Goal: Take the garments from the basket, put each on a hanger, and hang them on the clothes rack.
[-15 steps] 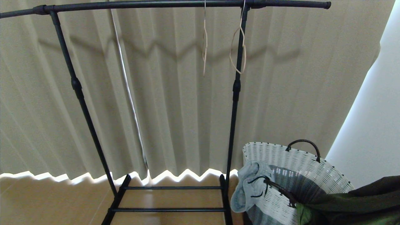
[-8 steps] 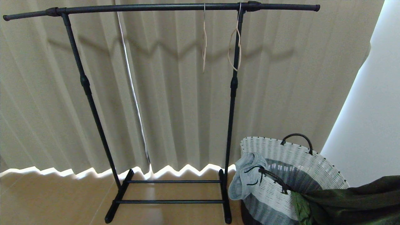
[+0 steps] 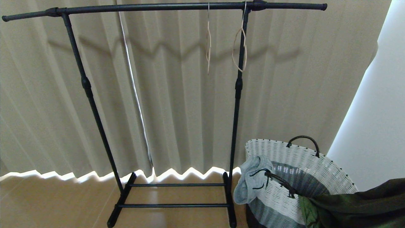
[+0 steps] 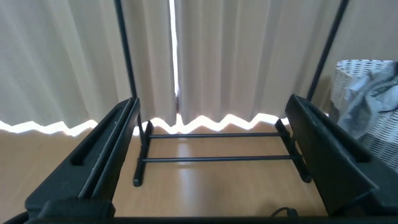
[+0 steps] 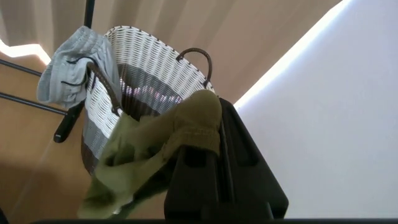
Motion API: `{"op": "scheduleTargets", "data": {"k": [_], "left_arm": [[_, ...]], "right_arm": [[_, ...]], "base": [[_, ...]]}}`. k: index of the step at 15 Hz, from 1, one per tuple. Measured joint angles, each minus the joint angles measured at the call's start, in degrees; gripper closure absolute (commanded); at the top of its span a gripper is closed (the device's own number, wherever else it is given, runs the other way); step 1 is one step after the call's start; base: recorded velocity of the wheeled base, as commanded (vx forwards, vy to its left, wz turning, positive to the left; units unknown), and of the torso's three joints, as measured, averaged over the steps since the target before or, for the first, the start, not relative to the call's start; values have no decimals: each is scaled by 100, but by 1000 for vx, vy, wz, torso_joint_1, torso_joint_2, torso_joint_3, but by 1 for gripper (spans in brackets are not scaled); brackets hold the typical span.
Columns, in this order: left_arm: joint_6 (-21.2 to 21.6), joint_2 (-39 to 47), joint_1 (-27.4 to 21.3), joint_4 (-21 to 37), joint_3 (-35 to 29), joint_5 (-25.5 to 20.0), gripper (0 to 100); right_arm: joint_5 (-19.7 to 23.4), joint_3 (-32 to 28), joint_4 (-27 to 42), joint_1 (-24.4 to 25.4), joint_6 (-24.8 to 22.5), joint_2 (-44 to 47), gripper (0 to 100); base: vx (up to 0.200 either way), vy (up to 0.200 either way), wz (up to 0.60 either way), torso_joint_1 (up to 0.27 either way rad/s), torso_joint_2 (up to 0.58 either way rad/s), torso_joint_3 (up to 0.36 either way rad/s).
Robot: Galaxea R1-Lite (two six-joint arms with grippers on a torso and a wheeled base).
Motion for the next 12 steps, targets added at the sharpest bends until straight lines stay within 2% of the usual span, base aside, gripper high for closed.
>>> {"op": "scheduleTargets", "data": {"k": [5,12], "left_arm": [[52,0,0,-2,-2,-22,0],[205,0,-2,7,-11,-104,0]], "right_arm": [[17,0,-5,0,0,16,100],[427,80,-18,28,0,79,100]], "base": [[0,0,0,0,0,0],[0,0,0,0,0,0]]}}
